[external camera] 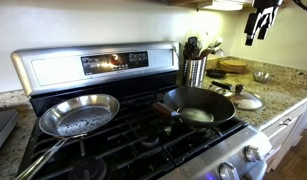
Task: Put the silver lid on top of the pan on the right side of the stove
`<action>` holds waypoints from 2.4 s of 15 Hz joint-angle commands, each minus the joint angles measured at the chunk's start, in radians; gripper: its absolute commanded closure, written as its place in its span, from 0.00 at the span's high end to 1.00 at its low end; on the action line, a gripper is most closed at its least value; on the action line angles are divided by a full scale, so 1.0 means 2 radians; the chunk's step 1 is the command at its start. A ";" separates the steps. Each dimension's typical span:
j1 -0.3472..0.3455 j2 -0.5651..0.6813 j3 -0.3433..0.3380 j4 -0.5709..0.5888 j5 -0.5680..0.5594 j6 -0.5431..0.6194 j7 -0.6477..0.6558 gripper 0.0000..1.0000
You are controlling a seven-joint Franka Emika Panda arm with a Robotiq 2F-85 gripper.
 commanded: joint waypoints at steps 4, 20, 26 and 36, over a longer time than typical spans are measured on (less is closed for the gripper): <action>-0.031 0.049 -0.049 -0.031 0.020 0.124 -0.055 1.00; -0.057 0.140 -0.059 -0.015 0.021 0.189 -0.052 1.00; -0.064 0.213 -0.059 -0.009 0.010 0.269 -0.049 1.00; -0.102 0.298 -0.039 0.054 0.064 0.296 -0.090 1.00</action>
